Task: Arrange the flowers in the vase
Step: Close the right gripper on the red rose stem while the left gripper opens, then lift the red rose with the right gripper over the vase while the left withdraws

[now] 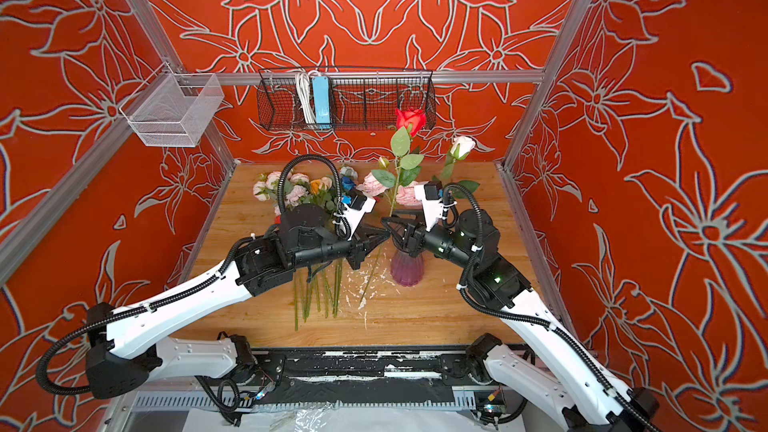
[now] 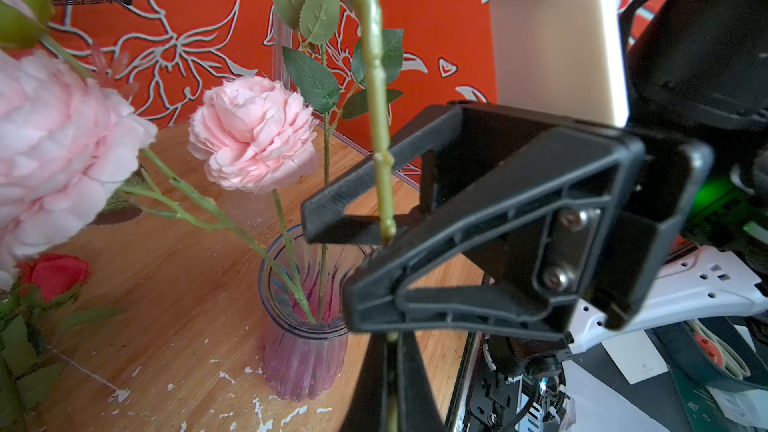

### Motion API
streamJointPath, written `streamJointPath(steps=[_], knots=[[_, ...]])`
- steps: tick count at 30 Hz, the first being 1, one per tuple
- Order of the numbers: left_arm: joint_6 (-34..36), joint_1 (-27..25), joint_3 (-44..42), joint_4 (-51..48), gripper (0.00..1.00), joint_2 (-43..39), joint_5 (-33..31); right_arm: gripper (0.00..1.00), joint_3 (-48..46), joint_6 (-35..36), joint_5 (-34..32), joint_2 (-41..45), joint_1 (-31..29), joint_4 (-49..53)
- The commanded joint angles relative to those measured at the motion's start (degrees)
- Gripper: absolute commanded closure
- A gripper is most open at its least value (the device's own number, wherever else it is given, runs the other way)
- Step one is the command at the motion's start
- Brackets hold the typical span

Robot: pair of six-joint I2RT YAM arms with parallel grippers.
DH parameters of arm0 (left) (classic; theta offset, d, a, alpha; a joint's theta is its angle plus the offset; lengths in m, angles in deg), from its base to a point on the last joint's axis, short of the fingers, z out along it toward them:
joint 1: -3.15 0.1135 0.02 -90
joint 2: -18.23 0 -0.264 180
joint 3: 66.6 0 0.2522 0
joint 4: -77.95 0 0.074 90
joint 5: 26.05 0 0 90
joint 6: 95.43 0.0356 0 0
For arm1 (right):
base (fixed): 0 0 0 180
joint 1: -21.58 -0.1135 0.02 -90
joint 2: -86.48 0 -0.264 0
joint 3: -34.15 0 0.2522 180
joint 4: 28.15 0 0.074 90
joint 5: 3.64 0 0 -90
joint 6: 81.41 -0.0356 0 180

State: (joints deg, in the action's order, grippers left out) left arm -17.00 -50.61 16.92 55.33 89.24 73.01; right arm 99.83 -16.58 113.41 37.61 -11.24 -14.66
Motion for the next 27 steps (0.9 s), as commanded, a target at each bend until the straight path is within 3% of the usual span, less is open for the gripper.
streamJointPath(steps=[1,6,9,13,15,19,24,27], knots=[[0.53,-0.47,0.68,1.46,1.0,-0.26,0.26,0.79,2.13,-2.17,1.9,-0.27,-0.08,-4.77],[0.6,-0.47,0.47,2.21,0.97,-0.17,-0.94,0.97,1.69,-4.17,2.02,0.33,-0.12,-5.39],[0.41,-0.43,0.21,2.73,0.66,-0.46,-1.98,1.0,1.77,-3.57,0.74,1.35,-0.1,-4.23],[1.09,-0.46,-1.0,2.88,0.59,-2.13,-3.26,1.0,3.24,-0.35,-3.3,3.04,-0.06,-0.37],[1.36,-0.47,-1.91,2.37,0.51,-3.76,-5.27,1.0,4.82,1.96,-5.75,3.35,-0.09,2.12],[0.19,-0.44,-6.48,2.63,0.46,-9.64,-16.81,1.0,10.53,7.4,-11.62,2.77,-0.06,8.18],[-10.39,-0.32,-16.05,2.75,0.42,-19.49,-41.91,1.0,19.64,13.04,-15.65,0.54,-0.1,12.91],[-15.04,0.03,-21.15,2.16,0.41,-24.52,-49.53,1.0,25.38,16.55,-20.79,-1.58,-0.12,17.5]])
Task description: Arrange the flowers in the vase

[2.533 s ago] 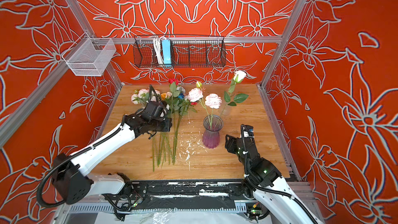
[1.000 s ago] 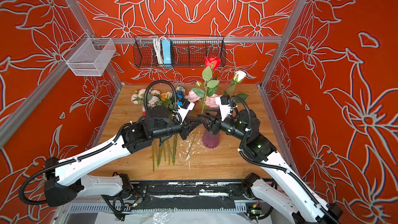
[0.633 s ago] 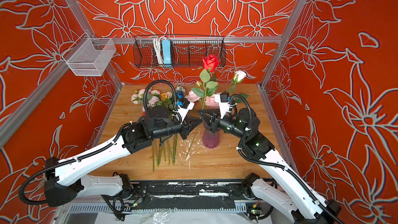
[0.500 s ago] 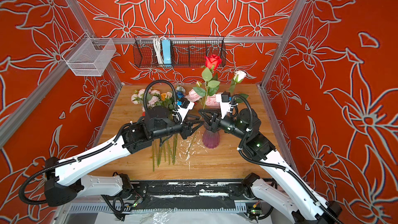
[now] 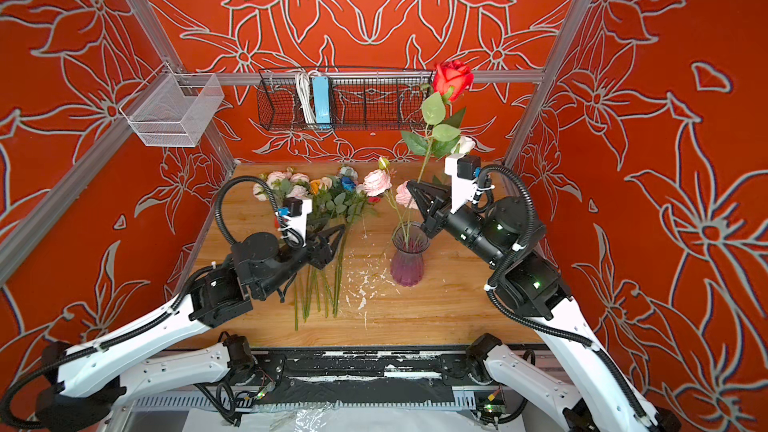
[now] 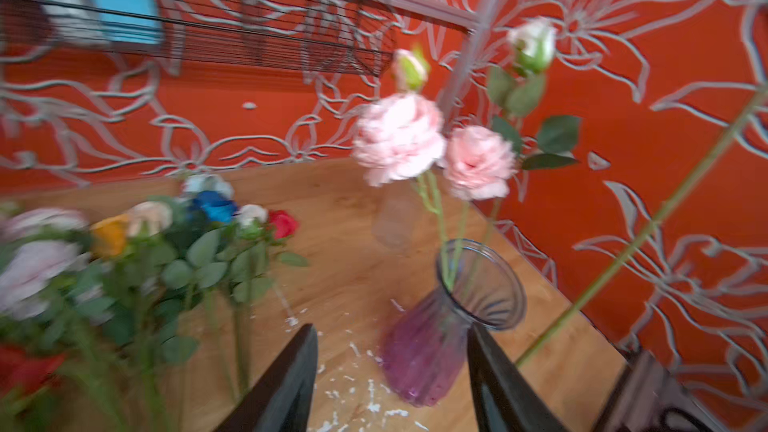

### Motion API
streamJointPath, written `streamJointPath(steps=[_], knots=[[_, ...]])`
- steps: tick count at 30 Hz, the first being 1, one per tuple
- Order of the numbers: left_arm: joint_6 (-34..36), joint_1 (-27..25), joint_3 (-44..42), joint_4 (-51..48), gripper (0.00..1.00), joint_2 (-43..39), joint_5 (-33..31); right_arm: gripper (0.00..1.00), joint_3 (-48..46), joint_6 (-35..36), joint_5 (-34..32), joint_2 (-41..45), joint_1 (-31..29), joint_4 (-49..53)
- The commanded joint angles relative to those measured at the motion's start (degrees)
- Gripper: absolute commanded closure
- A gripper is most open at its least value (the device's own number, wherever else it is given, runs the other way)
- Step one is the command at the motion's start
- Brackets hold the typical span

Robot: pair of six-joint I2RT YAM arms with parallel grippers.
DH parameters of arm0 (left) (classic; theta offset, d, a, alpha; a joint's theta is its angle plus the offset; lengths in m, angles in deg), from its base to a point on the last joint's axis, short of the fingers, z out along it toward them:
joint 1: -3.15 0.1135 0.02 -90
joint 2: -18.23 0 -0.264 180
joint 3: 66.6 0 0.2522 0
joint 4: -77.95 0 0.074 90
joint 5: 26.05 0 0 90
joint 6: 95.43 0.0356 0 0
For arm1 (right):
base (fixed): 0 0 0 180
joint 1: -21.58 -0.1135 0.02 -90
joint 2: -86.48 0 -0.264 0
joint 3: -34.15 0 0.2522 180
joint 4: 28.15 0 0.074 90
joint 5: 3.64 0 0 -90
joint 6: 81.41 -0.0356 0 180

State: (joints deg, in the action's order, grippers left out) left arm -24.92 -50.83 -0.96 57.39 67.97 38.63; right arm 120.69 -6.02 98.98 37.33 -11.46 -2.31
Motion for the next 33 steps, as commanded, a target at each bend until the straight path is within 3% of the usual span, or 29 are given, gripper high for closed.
streamJointPath(steps=[1,6,10,14,18,24,33], knots=[[-7.7,0.44,-4.6,0.17,0.41,-4.93,-15.69,1.0,5.64,7.18,-8.24,-1.7,0.16,6.23],[-7.95,0.97,-7.75,-0.07,0.41,-9.36,-16.84,1.0,9.61,10.62,-17.66,-3.64,0.12,9.42],[-8.41,1.24,-7.49,-2.17,0.4,-9.48,-16.89,1.0,7.4,11.2,-21.86,-4.84,0.18,10.47],[-9.13,1.33,-7.84,-2.76,0.4,-9.15,-16.69,1.0,2.2,8.98,-23.49,-4.91,0.18,10.06],[-9.88,1.68,-8.28,-3.11,0.38,-8.65,-16.6,0.97,-3.68,4.79,-21.04,-4.41,0.23,8.74],[-11.02,2.3,-8.2,-3.55,0.37,-7.6,-15.6,0.82,-8.21,3.55,-22.84,-2.35,0.24,6.74],[-11.32,2.59,-6.72,-4.08,0.37,-6.15,-15.26,0.82,-9.6,3.11,-22.74,0.3,0.21,6.34]])
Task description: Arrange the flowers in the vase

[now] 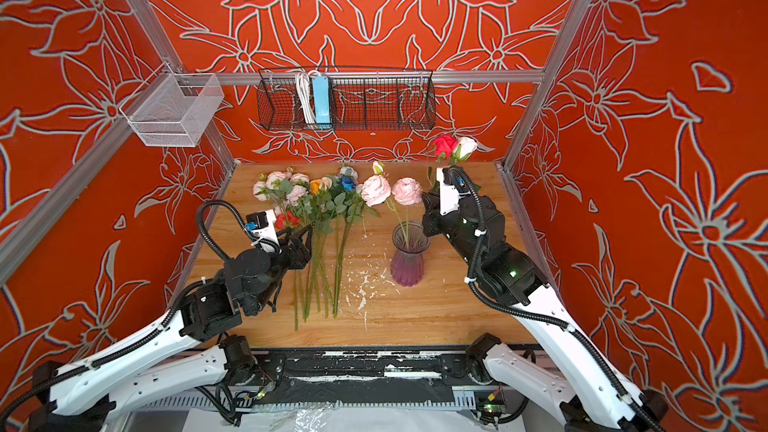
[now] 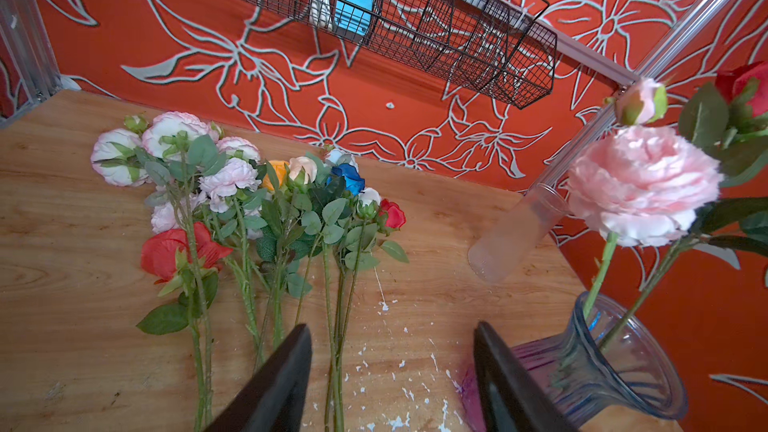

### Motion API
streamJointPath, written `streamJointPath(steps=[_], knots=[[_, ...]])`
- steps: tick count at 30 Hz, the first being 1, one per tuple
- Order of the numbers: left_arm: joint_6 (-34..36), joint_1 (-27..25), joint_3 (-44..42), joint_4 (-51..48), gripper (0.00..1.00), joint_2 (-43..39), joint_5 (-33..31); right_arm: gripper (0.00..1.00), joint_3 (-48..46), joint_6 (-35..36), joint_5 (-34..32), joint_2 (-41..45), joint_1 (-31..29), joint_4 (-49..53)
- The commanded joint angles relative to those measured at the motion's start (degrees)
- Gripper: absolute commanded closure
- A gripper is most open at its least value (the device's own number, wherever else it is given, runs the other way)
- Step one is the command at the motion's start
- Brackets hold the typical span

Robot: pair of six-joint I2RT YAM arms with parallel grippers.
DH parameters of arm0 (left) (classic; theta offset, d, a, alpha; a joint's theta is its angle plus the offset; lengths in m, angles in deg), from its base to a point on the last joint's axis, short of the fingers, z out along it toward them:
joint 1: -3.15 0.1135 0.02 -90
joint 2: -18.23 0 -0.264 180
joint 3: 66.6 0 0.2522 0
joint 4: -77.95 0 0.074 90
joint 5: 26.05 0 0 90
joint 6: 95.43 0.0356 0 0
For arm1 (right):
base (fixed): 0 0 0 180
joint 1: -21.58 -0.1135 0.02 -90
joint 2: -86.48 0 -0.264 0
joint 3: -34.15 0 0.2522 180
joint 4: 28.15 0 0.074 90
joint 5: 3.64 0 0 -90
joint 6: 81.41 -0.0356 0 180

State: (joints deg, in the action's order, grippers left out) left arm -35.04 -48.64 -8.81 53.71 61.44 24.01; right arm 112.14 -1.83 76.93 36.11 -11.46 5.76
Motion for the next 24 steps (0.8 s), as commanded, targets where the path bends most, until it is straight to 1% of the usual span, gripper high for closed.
streamJointPath(steps=[1,4,5,7,8,10,12,14,15,16,18,20,21,24], knots=[[-1.07,0.45,1.1,-0.51,0.37,0.63,-0.58,0.82,-1.29,-1.29,-0.23,2.03,0.19,-1.69],[-2.54,1.83,1.01,-2.47,0.35,1.67,0.07,0.79,-1.22,-1.93,1.92,3.31,0.25,-0.34],[-3.5,3.33,0.84,-3.25,0.34,2.11,1.48,0.78,-1.29,-2.29,2.6,3.95,0.2,0.26],[-6.74,7.31,0.3,-5.59,0.33,3.29,5.48,0.74,-1.99,-3.3,3.74,5.25,0.11,0.76],[-9.15,10.14,0.02,-7.22,0.33,4.2,8.12,0.72,-2.77,-3.91,4.13,6.09,0.14,0.96],[-12.48,15.47,-0.5,-9.57,0.33,6.61,14.69,0.69,-4.72,-5.3,4.28,8.02,0.14,1.68],[-15.99,20.1,-0.47,-12.69,0.33,9.98,19.2,0.68,-7.57,-6.62,3.43,10.13,0.15,2.79],[-17.1,23.54,-0.98,-14.0,0.34,12.79,22.73,0.68,-10.49,-7.44,2.68,12.12,0.17,3.85],[-17.91,25.1,-1.54,-14.34,0.36,15.28,23.93,0.68,-11.91,-8.12,2.16,13.08,0.15,4.6],[-18.22,26.44,-2.26,-13.99,0.4,16.47,25.24,0.68,-13.05,-8.7,1.88,14.16,0.17,5.18],[-18.84,29.42,-4.3,-12.62,0.53,18.24,28.11,0.68,-15.47,-9.87,1.29,16.23,0.14,6.43],[-20.97,32.53,-6.83,-11.32,0.69,19.16,31.25,0.68,-17.75,-10.91,0.69,18.4,0.17,7.41],[-21.07,33.64,-7.88,-10.35,0.74,19.29,32.72,0.68,-18.49,-11.22,0.35,19.02,0.19,7.82],[-21.85,34.49,-9.11,-11.56,0.76,19.95,32.92,0.68,-19.73,-11.74,0.1,20.35,0.22,9.36]])
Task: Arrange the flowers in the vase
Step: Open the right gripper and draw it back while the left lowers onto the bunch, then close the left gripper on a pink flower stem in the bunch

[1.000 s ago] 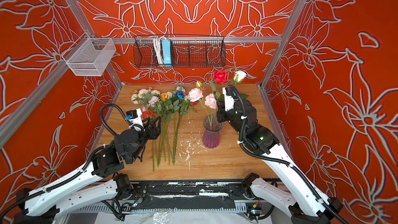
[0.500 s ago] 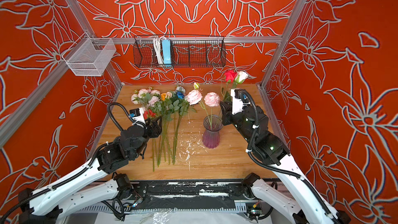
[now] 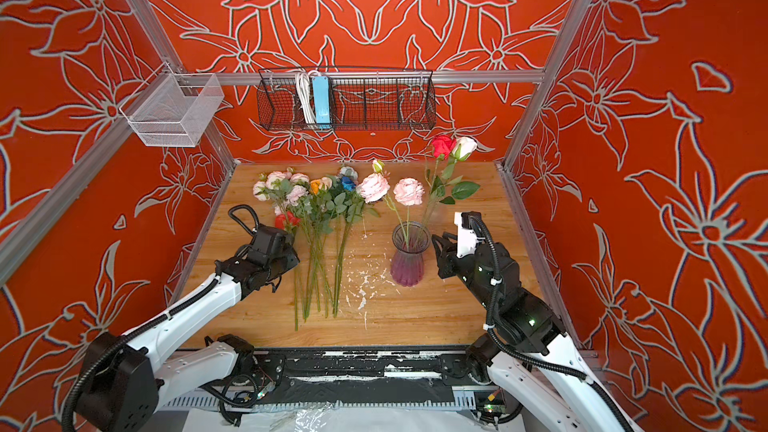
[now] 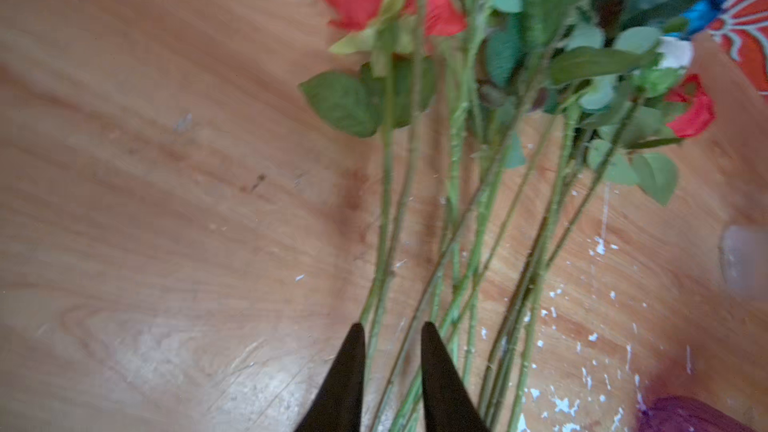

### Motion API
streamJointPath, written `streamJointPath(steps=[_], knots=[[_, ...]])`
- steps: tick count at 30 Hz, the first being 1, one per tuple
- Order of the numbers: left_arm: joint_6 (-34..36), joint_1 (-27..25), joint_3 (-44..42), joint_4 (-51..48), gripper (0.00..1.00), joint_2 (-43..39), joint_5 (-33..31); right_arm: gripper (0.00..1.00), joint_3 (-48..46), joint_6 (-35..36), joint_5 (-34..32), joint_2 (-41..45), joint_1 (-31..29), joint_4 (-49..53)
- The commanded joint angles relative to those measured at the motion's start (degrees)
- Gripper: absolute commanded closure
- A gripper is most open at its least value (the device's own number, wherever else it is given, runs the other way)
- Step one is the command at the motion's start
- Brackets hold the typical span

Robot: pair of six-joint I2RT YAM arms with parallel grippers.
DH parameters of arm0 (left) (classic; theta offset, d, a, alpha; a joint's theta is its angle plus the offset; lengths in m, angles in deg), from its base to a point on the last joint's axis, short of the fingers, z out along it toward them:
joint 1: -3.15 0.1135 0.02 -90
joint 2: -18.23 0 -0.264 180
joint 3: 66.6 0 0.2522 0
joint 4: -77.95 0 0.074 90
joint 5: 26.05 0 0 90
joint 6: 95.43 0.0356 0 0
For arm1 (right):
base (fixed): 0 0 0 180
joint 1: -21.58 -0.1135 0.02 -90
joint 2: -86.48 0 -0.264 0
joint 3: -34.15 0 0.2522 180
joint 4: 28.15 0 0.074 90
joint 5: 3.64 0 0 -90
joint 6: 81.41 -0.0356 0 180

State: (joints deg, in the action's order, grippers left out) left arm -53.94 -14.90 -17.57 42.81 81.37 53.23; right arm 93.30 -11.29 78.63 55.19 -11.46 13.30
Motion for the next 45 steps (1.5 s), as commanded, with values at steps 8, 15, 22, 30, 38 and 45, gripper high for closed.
streamJointPath(steps=[8,15,22,30,38,45], knots=[[-2.71,0.82,-2.59,-1.83,0.72,3.14,4.43,0.68,-2.6,-3.02,-0.65,0.73,0.22,1.39],[-0.61,0.93,-4.11,1.42,0.73,4.65,4.4,0.68,-2.75,-2.97,-2.16,1.42,0.19,2.48],[2.28,1.43,-4.1,5.02,0.68,7.48,5.71,0.68,-2.48,-2.8,-2.68,0.44,0.17,2.42],[5.63,1.44,-1.23,2.92,0.66,10.0,7.24,0.68,-2.41,-2.97,-3.61,0.08,0.19,2.92],[5.45,1.44,1.67,-2.26,0.74,2.08,4.67,0.68,-2.14,-3.19,-3.54,0.1,0.18,3.24],[5.56,1.44,4.12,-0.35,0.65,5.73,6.84,0.68,-2.95,-4.38,-2.73,-0.56,0.21,1.94]])
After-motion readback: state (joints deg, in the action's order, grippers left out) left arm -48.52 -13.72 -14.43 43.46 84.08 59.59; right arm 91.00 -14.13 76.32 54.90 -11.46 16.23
